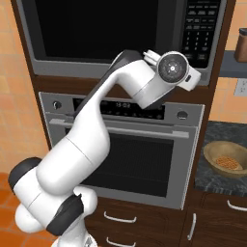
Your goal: Open the microwave, place the bowl with waffle inside the microwave, then close the microwave door and turn it on.
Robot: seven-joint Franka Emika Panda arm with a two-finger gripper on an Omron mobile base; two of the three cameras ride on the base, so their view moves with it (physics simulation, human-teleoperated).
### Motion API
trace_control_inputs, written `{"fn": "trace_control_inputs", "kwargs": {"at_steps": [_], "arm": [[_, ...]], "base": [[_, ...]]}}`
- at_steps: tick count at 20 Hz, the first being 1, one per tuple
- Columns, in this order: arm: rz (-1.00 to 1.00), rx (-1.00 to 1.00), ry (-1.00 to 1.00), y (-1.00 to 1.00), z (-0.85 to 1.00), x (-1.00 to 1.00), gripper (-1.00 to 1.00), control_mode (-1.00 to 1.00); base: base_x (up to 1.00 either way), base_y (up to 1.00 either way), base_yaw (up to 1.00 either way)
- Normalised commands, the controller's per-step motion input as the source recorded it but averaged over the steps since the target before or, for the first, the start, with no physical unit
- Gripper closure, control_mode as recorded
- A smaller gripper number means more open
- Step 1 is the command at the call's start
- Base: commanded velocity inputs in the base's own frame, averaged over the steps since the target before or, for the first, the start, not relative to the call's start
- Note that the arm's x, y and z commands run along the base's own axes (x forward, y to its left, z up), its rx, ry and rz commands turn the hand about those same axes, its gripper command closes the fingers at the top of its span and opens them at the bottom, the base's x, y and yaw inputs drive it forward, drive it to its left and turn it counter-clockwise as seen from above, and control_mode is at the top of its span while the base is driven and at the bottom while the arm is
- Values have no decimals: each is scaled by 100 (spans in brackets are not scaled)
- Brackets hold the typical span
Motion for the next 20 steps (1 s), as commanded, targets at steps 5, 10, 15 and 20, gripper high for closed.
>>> {"fn": "trace_control_inputs", "kwargs": {"at_steps": [5,10,15,20], "arm": [[2,0,-6,-8,-3,23,-100,-100],[10,1,-11,0,-21,67,-100,-100],[4,0,-3,0,-7,34,100,-100],[5,-3,3,3,21,-42,100,-100]], "base": [[0,0,0],[0,0,0],[0,0,0],[0,0,0]]}}
